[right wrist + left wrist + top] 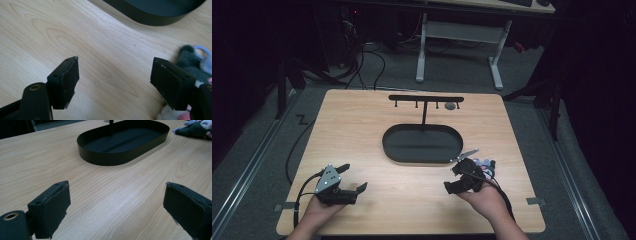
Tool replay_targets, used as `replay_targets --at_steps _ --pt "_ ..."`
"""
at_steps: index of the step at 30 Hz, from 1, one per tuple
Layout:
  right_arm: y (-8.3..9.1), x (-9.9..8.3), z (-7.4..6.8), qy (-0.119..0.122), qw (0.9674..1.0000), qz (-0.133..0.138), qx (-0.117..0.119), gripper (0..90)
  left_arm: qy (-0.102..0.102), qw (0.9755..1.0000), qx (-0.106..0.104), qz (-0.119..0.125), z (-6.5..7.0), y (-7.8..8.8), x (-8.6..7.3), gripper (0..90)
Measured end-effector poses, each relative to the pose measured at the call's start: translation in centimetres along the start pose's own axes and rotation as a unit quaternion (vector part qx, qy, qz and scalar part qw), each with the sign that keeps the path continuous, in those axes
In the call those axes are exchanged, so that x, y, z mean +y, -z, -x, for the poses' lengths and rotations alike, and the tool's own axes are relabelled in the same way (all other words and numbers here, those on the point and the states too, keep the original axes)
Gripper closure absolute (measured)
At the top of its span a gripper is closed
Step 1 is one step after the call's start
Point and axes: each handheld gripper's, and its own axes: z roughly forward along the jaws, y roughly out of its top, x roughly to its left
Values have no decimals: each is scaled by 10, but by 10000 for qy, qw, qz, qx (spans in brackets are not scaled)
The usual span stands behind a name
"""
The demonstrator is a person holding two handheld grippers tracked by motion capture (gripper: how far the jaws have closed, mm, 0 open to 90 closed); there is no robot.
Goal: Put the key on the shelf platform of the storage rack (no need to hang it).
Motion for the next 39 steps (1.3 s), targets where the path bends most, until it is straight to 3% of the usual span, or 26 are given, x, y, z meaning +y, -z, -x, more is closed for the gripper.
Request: replay_targets --at_steps 19,26,39 --pt "27 -28 47 -498 9975 -177 -480 233 -80 9999 -58 -67 2 -3 1 82" --pt "32 -35 54 -584 9965 -200 -567 230 -82 9999 -69 -76 2 -3 1 82" --pt "23 -47 66 -1088 9922 -336 -509 158 -94 9998 -115 -97 2 -3 0 82"
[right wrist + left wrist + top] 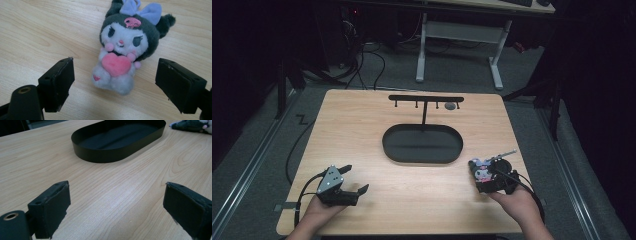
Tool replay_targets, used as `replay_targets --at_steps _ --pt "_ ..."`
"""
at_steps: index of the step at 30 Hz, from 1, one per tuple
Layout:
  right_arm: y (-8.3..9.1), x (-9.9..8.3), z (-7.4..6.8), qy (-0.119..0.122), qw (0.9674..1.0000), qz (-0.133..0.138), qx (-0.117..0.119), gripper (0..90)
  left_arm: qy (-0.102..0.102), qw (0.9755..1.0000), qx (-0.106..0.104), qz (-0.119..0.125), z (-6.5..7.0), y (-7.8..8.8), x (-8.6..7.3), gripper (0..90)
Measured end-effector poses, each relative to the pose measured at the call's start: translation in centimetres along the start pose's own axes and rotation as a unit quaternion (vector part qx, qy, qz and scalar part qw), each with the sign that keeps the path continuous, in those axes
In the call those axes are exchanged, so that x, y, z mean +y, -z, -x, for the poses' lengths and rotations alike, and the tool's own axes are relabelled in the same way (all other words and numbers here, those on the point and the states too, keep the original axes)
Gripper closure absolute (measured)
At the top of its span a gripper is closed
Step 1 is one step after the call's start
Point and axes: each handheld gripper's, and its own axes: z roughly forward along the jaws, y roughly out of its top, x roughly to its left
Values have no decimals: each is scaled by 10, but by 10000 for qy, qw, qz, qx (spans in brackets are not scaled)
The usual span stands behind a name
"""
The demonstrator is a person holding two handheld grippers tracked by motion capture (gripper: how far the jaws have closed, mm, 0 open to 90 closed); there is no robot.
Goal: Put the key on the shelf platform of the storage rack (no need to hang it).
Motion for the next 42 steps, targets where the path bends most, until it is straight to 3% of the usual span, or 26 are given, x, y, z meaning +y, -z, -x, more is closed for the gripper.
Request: replay_targets --at_steps 10,21,31,42 --pt "-21 -8 4 -131 9996 -262 39 156 -9 10000 -19 -25 0 0 0 81" --pt "-34 -10 4 -207 9992 -350 68 160 -31 10000 -37 -42 1 -1 0 81" --pt "-38 -12 6 -344 9989 -306 39 264 -72 9999 -58 -69 1 -1 0 81" --pt "-37 -14 7 -339 9989 -297 86 427 -121 9998 -69 -110 2 -1 0 81"
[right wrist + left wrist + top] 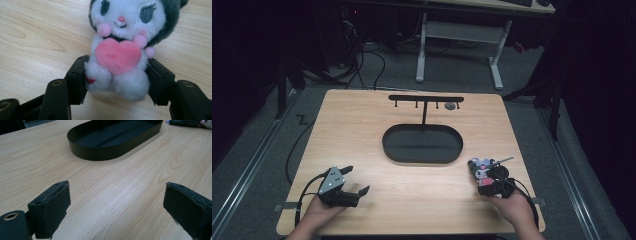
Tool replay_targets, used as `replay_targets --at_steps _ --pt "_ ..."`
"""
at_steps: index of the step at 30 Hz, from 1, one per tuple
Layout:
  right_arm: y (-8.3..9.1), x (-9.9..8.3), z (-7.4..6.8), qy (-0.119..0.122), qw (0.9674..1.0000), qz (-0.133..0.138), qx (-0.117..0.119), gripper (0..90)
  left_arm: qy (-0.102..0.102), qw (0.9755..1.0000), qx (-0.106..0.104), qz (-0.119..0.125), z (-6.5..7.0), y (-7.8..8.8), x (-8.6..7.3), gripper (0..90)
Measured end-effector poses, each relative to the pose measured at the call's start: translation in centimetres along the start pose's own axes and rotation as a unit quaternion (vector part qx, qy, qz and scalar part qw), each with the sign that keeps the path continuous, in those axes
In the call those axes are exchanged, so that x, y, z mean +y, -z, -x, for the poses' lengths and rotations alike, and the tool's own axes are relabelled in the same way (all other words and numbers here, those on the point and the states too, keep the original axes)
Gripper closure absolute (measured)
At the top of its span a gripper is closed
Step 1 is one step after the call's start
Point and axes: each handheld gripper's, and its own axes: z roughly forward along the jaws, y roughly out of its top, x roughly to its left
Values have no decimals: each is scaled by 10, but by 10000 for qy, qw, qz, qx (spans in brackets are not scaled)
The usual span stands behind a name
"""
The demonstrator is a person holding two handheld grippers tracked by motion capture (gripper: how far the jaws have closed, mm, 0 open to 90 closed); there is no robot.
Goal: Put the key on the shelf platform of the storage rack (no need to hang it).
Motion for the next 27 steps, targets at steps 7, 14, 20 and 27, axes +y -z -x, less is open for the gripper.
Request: replay_targets --at_steps 7,14,20,27 --pt "4 1 -3 79 9997 114 -210 480 6 10000 1 -14 0 0 0 82" --pt "18 3 -3 198 9991 322 -169 480 0 10000 10 -2 0 0 0 83" --pt "26 6 -4 271 9986 430 -119 480 0 10000 7 -13 0 0 0 83" --pt "34 13 -12 401 9976 556 -68 480 3 10000 4 -17 0 0 0 83"
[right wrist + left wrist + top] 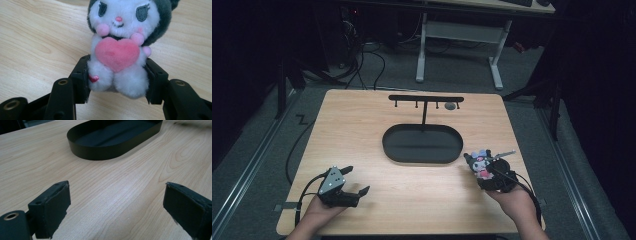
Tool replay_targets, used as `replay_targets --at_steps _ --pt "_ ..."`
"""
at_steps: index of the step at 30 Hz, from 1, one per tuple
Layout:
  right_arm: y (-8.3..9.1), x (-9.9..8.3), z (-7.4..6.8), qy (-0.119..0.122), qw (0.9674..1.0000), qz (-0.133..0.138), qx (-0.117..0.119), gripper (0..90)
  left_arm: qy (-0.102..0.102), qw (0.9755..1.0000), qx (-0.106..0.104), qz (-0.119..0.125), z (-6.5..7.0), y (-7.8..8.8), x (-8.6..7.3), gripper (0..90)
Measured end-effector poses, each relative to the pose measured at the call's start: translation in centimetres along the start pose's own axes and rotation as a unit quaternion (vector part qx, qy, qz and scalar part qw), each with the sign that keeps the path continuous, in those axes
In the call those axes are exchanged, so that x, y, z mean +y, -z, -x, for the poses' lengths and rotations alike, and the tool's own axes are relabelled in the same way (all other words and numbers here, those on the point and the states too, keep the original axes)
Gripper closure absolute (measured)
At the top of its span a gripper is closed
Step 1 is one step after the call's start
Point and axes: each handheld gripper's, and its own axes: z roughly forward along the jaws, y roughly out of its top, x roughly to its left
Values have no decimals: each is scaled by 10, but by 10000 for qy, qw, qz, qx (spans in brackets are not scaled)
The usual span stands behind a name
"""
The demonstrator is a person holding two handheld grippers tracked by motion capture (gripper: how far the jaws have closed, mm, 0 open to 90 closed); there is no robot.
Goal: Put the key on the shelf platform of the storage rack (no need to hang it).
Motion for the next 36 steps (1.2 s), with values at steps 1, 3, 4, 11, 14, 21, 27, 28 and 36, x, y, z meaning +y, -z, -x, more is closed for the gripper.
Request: replay_targets --at_steps 1,3,4,11,14,21,27,28,36 --pt "2 2 -1 48 10000 4 -8 479 0 10000 1 6 0 0 0 83" --pt "4 4 -2 35 10000 40 14 480 -6 10000 -1 0 0 0 0 83" --pt "6 6 -2 45 10000 68 16 480 -7 10000 -1 -1 0 0 0 83" --pt "12 16 -6 45 9999 134 39 479 -1 10000 1 7 0 0 0 83" --pt "12 22 -11 113 9998 144 35 479 1 10000 -2 10 0 0 0 83" --pt "12 30 -17 185 9997 135 30 479 -3 10000 -11 -4 0 0 0 84" --pt "14 41 -22 262 9995 183 44 479 -3 10000 -18 1 0 0 0 84" --pt "14 42 -24 265 9994 193 52 479 -5 10000 -16 3 0 0 0 84" --pt "13 56 -32 360 9991 193 64 479 -22 10000 -20 -1 0 0 0 84"
